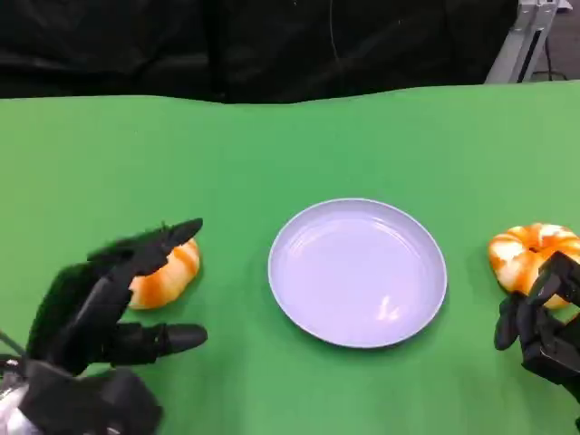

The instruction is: Grasp the bread from the table and place it into the plate.

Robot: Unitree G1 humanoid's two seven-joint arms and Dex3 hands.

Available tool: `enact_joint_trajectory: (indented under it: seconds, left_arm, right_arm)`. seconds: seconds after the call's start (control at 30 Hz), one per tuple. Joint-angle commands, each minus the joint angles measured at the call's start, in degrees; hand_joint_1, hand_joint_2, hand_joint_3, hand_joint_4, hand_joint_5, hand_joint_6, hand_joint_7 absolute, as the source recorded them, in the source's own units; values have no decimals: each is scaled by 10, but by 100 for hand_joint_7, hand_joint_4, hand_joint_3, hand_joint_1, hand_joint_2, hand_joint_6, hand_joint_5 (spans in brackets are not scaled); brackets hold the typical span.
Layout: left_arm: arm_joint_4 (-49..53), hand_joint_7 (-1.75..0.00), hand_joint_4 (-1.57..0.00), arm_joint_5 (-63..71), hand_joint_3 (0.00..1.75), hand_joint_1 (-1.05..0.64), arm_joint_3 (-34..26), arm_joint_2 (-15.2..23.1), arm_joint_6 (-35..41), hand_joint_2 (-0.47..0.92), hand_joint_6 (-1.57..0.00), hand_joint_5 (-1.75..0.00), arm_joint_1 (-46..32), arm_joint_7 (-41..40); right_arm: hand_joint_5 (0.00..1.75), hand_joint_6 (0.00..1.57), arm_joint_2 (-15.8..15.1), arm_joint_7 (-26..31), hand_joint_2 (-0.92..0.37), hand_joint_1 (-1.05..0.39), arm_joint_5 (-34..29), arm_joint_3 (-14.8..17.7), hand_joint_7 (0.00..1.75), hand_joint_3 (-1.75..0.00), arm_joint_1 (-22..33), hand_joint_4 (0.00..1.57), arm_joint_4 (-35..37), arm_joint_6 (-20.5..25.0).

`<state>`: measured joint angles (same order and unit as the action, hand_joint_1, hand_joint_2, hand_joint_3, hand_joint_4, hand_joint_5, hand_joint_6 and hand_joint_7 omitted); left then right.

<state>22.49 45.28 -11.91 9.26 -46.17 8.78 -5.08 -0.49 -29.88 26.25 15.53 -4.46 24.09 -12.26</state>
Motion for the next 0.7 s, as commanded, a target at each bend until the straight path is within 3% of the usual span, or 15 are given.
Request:
enact_joint_trajectory:
  seconds: [0.03, 0.2, 0.7]
  left_arm:
    - [-34, 0, -34, 125, 14, -88, 70, 69, 63, 92, -37, -1, 7, -133]
    - [-43, -1, -30, 161, 9, -91, 143, 104, 165, 92, -36, -1, 46, -139]
    - [17, -1, -32, 106, 9, -93, 256, 152, 251, 92, -36, -1, 99, -123]
  right_arm:
    - [175, 76, -12, 2, -45, -6, 7, 11, 174, -145, -12, 93, 6, 2]
    - [175, 76, -10, 1, -45, -6, 5, 10, 174, -146, -10, 94, 3, -1]
    - [175, 76, -11, -2, -46, -6, 4, 10, 173, -145, -12, 94, 7, -5]
